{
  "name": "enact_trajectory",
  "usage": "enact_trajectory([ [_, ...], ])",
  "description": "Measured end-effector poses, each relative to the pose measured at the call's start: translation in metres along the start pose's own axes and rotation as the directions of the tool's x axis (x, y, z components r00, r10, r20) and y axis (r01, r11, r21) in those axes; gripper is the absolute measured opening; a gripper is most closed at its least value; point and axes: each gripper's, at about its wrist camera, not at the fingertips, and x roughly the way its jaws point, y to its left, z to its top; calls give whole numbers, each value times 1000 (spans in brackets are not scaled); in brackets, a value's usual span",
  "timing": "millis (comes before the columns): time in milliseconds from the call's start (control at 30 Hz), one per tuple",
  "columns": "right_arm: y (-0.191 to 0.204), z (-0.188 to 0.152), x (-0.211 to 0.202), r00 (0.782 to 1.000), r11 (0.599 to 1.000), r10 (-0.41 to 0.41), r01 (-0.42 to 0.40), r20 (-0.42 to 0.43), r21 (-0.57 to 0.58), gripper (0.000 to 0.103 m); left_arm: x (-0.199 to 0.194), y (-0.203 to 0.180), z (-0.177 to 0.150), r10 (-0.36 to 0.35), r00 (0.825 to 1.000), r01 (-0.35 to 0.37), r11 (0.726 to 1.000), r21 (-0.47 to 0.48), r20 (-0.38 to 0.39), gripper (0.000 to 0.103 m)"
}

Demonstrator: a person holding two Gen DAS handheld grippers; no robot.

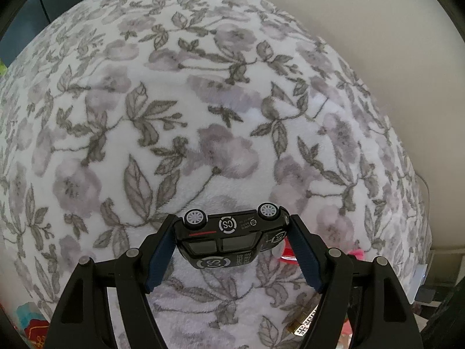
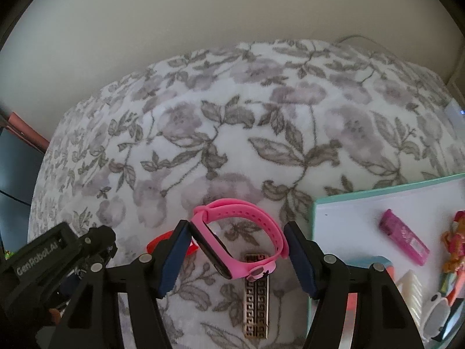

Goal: Organize rigid objects
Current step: 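Carry the car and pink band into the tray and open both grippers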

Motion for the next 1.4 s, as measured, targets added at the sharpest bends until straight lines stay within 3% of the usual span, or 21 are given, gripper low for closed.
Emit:
enact_trajectory([
  [267, -17, -17, -42, 999, 1000, 0, -2, 51, 30, 69, -38, -22, -18, -18, 997, 13, 998, 65, 77, 76],
  [467, -50, -35, -79, 995, 994, -31, 20, 96, 110, 68, -67, -46, -42, -47, 990, 26, 988, 155, 131, 76],
  [767, -109, -62, -127, 982, 967, -136, 103, 131, 231, 69, -101, -84, -81, -103, 977, 42, 952, 304, 187, 76],
  [1033, -163, -79, -159, 969, 925, -201, 139, 146, 353, 69, -116, -121, -117, -161, 970, 67, 896, 438, 181, 76],
  [1400, -214, -85, -171, 935, 855, -339, 260, 105, 448, 69, -106, -169, -167, -212, 976, 146, 795, 589, 43, 76],
])
